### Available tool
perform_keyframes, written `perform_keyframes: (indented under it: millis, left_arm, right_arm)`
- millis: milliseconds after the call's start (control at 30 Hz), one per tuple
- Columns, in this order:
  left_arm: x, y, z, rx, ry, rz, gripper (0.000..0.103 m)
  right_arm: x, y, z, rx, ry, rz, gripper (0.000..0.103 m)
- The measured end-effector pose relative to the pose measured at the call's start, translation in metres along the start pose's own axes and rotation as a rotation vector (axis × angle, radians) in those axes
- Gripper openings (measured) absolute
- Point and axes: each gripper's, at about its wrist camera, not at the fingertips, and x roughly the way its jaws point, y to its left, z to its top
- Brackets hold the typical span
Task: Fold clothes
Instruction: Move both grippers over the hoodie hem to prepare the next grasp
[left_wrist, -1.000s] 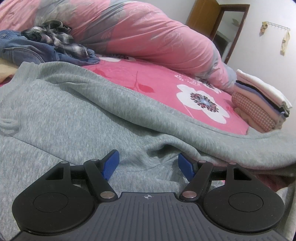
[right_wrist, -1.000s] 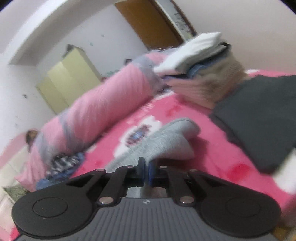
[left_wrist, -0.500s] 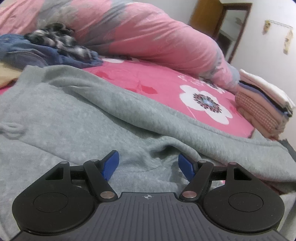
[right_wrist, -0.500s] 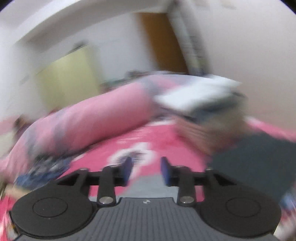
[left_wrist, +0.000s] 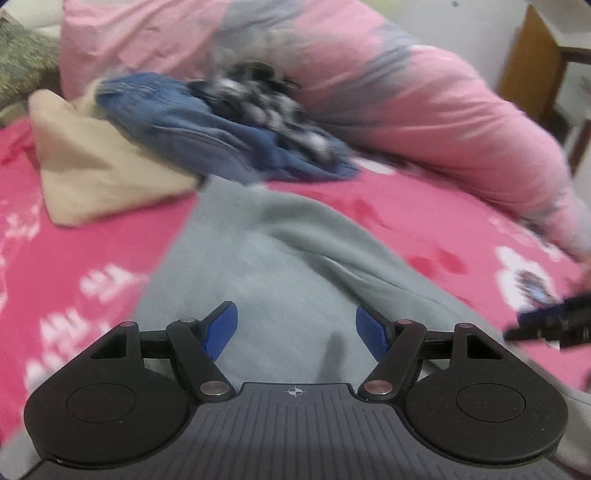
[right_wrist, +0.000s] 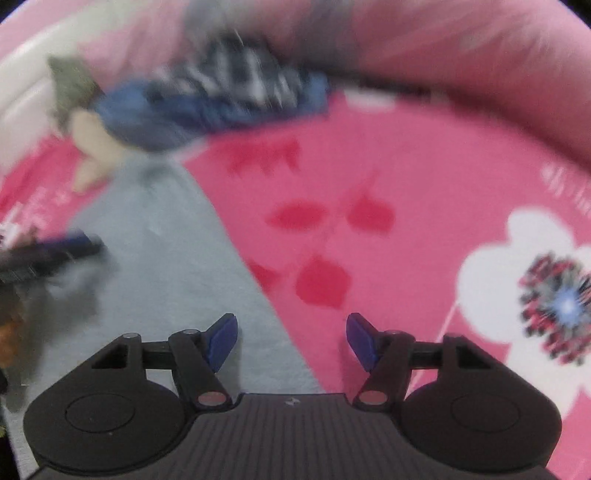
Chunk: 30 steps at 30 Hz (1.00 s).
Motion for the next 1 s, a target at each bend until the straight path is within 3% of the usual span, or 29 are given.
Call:
perform_keyframes:
  millis: [67,133,167,200,267,367,633,700,833,1000]
  left_arm:
    - [0.012,0.007,0.000,0.032,-0.027,0.045,0.071]
    - [0.015,0.010,-0.007,0.061,-0.059,0.037,0.072]
    - [0.015,0.010,-0.009,0.070,-0.068,0.034,0.072]
    - [0.014,0.008,-0.009,0.078,-0.070,0.037,0.072]
    - [0.014,0.007,-0.008,0.086,-0.069,0.035,0.074]
    - [0.014,0.010,-0.008,0.071,-0.071,0.014,0.074]
    - [0.013,0.012,-0.008,0.054,-0.078,0.006,0.073]
    - [0.013,0.012,-0.007,0.053,-0.078,0.009,0.072]
    - [0.012,0.012,-0.007,0.058,-0.079,0.014,0.072]
    - [0.015,0.010,-0.007,0.077,-0.077,0.024,0.072]
  right_arm:
    - [0.019,-0.009,-0.009,0.035,0.088,0.011,0.068]
    - [0.011,-0.014,-0.021,0.057,0.087,0.043,0.068]
    - [0.007,-0.014,-0.026,0.042,0.086,0.046,0.062]
    - [0.004,-0.013,-0.029,0.035,0.087,0.037,0.056]
    - [-0.002,-0.013,-0.036,0.051,0.101,0.063,0.022]
    - [-0.014,0.003,-0.041,-0.008,0.089,0.016,0.003]
    - [-0.069,0.051,0.007,-0.314,-0.157,-0.409,0.002]
    - [-0.069,0.049,0.025,-0.363,-0.193,-0.473,0.002]
    - [-0.031,0.032,0.051,-0.407,-0.192,-0.546,0.002]
    - [0.050,-0.002,0.053,-0.362,-0.104,-0.575,0.003]
